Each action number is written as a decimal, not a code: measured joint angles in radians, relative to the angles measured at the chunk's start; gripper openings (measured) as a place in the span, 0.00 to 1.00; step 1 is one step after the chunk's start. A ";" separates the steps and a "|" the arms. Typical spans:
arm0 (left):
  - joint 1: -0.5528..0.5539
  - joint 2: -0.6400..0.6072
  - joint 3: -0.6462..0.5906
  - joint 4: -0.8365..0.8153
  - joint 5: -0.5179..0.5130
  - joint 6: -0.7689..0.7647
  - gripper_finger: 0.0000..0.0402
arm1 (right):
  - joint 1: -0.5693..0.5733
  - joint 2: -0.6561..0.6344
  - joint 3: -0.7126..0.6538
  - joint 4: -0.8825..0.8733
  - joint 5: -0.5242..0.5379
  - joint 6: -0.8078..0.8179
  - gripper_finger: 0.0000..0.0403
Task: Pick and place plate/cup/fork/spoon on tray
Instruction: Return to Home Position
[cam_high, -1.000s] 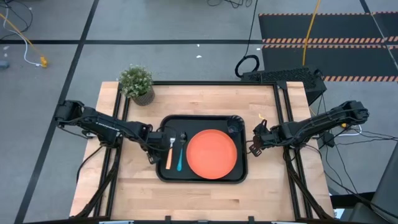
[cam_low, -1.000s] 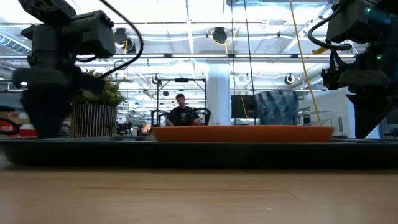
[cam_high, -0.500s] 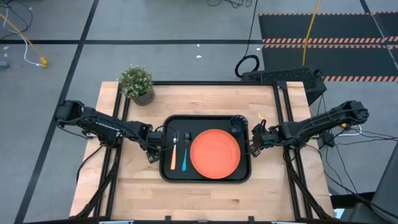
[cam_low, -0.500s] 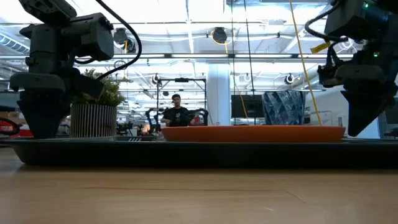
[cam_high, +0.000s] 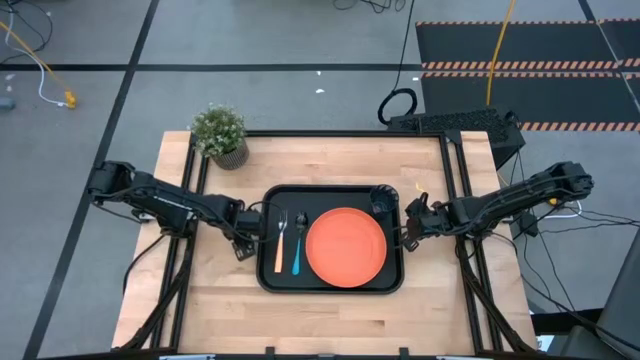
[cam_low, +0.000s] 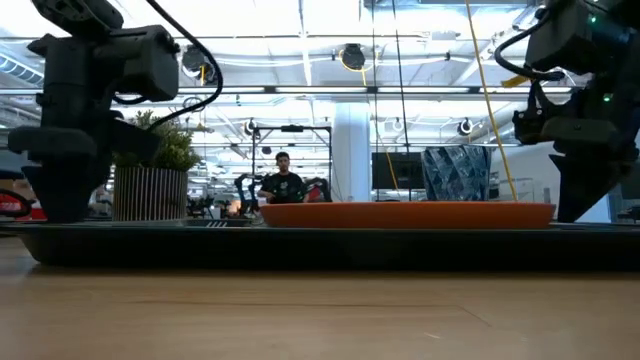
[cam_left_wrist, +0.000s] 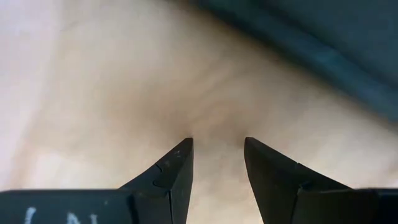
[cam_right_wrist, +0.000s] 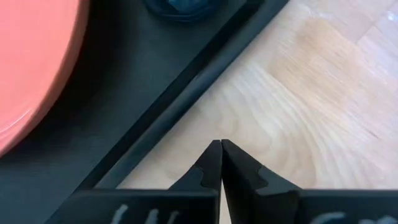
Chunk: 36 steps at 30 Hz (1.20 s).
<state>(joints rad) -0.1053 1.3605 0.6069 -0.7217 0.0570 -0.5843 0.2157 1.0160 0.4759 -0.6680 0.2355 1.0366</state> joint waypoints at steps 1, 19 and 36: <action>0.002 -0.002 0.004 -0.036 -0.024 -0.002 0.37 | 0.000 -0.001 0.000 -0.002 0.004 -0.003 0.00; -0.038 -0.410 0.131 -0.078 -0.531 0.150 0.37 | 0.042 -0.131 0.283 -0.312 0.086 -0.165 0.00; -0.100 -1.139 -0.301 0.559 -0.545 0.477 0.37 | 0.280 -0.518 0.107 0.327 0.293 -0.648 0.00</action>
<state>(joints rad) -0.2052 0.2213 0.3060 -0.1625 -0.4878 -0.1077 0.4962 0.4981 0.5830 -0.3409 0.5289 0.3891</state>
